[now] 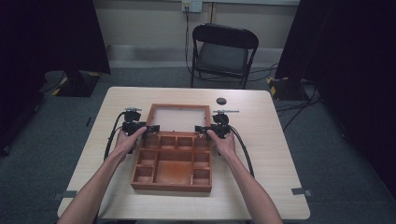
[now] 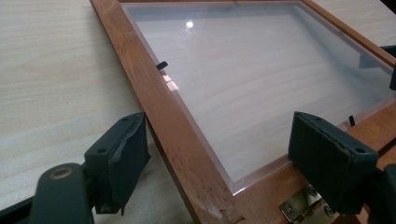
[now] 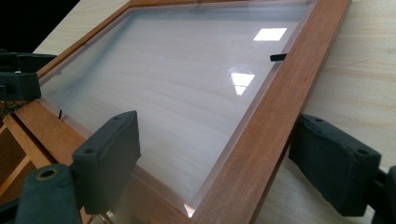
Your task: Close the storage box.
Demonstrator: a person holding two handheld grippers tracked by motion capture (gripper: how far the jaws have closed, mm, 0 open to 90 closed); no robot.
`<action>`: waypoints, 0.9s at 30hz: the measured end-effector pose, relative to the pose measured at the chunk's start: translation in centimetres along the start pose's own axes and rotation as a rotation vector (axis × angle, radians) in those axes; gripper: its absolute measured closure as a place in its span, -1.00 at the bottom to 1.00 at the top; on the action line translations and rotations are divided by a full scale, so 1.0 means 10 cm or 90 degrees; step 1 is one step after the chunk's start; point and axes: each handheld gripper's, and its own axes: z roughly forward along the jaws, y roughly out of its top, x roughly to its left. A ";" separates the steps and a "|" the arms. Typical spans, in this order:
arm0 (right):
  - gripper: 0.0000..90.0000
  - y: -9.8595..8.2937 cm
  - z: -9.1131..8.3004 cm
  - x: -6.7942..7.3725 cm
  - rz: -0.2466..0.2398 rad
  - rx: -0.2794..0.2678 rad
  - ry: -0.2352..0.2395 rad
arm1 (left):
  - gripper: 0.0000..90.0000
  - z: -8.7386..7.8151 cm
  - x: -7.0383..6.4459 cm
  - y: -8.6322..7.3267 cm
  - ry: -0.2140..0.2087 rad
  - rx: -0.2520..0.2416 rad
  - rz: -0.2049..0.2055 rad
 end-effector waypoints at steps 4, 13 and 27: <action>-0.64 -0.01 0.00 0.00 -0.001 -0.004 -0.002 | -0.64 0.01 0.00 0.01 0.008 0.006 -0.001; -0.64 -0.01 0.00 0.01 -0.006 -0.010 -0.008 | -0.68 0.05 0.02 0.00 -0.017 0.010 -0.040; -0.40 0.03 -0.08 0.03 -0.027 -0.043 -0.027 | -0.60 0.05 0.03 0.01 -0.044 -0.001 -0.040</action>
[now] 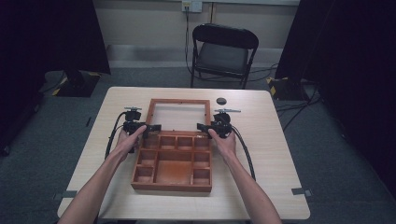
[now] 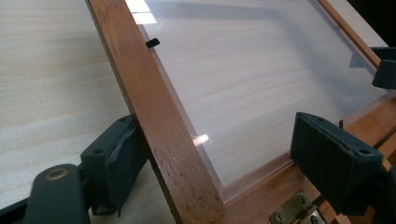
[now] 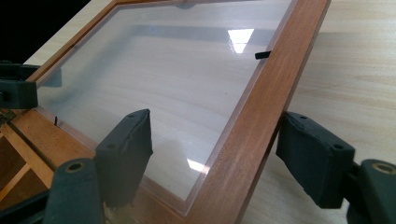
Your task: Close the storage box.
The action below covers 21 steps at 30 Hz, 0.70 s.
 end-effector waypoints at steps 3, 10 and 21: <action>-0.37 0.01 -0.01 0.00 0.007 -0.005 -0.001 | -0.59 -0.01 0.00 0.00 0.000 -0.002 0.007; -0.30 0.05 -0.05 0.01 0.014 -0.027 0.003 | -0.52 -0.03 -0.01 0.02 -0.012 -0.011 0.016; -0.22 0.19 -0.20 0.04 0.012 -0.053 0.038 | -0.41 -0.15 -0.12 0.10 0.021 -0.036 0.047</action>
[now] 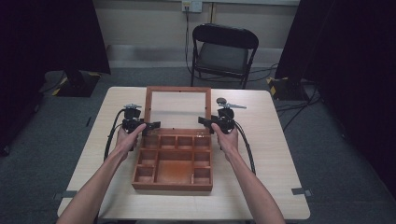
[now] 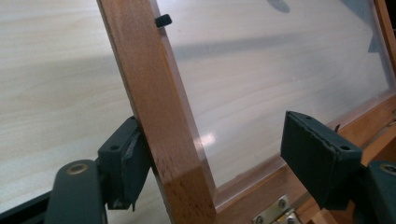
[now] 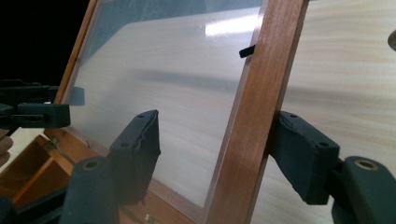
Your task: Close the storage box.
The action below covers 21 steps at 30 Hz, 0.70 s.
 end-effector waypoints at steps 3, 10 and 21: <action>-0.19 0.04 -0.04 0.01 -0.007 -0.004 0.009 | -0.37 -0.03 -0.02 0.01 0.002 -0.005 0.005; -0.09 0.09 -0.12 0.04 -0.019 -0.012 0.015 | -0.30 -0.11 -0.05 0.04 0.007 -0.014 0.020; 0.02 0.12 -0.28 0.13 -0.028 -0.037 0.028 | -0.20 -0.29 -0.10 0.07 -0.011 -0.034 0.044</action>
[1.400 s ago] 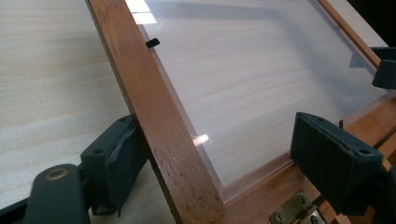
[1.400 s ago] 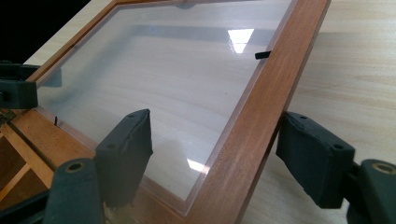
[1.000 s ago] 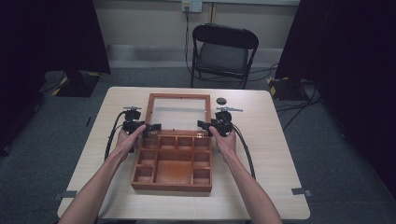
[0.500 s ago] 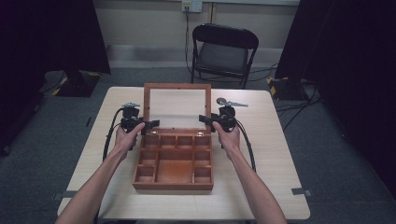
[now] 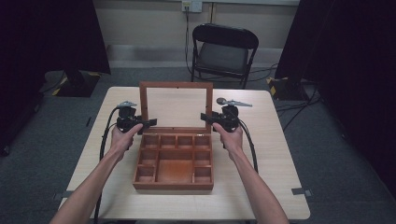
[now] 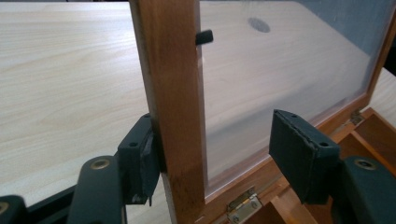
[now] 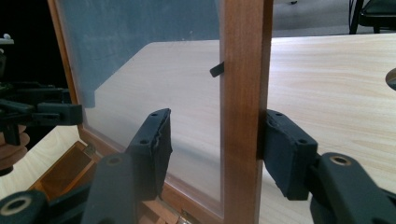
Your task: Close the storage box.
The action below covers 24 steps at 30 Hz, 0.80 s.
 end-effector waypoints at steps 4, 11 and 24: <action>0.05 0.01 -0.04 0.04 -0.013 0.001 -0.005 | -0.22 -0.05 -0.02 -0.01 -0.010 -0.010 0.009; 0.20 0.01 -0.10 0.09 -0.019 -0.010 -0.013 | -0.13 -0.12 -0.07 -0.01 -0.003 -0.017 0.026; 0.18 0.01 -0.21 0.18 -0.037 -0.005 -0.019 | 0.03 -0.25 -0.11 -0.01 0.002 -0.046 0.029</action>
